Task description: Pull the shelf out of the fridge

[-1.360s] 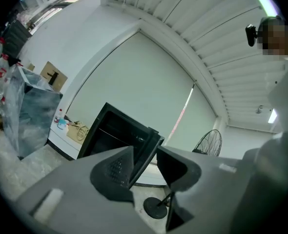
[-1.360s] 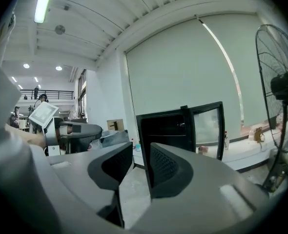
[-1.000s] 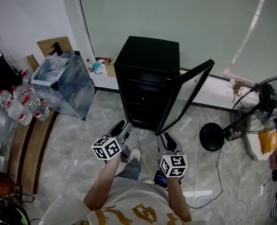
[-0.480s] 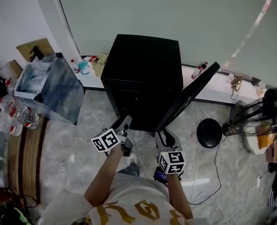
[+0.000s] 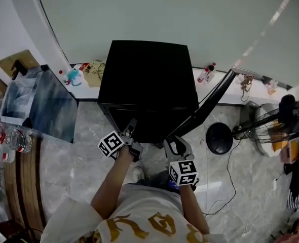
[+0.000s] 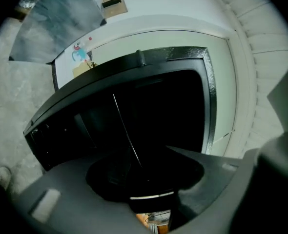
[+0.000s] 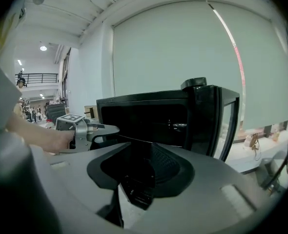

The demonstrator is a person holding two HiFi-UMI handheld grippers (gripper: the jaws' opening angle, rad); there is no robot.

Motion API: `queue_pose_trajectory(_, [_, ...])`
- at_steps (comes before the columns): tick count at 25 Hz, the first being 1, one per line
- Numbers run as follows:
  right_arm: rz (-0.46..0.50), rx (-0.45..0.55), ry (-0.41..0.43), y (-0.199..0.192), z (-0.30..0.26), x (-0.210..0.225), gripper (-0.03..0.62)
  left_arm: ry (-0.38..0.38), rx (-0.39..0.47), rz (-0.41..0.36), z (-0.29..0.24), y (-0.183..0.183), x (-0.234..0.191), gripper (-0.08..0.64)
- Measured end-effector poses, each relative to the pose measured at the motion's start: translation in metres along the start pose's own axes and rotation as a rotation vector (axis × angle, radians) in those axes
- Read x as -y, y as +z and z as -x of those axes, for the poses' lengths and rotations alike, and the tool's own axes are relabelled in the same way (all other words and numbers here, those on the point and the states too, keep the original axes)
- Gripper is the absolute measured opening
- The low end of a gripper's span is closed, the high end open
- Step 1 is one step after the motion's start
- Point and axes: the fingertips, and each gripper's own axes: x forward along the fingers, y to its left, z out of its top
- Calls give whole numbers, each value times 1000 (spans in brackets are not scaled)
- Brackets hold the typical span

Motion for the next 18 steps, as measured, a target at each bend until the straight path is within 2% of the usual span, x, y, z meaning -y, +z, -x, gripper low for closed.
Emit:
queue_pose_trajectory(6, [-6,-27,23,0,-27,11,153,17,6,74,-26,-1,-16,179])
queue_pose_trajectory(12, [12,-64,94,-1,-50,16,153,14,75,130,-42,5,-25,179])
queue_pose_trajectory(18, [14,-92,149,-4,-65,20,153,-22,141,173,-62,7,-28,179])
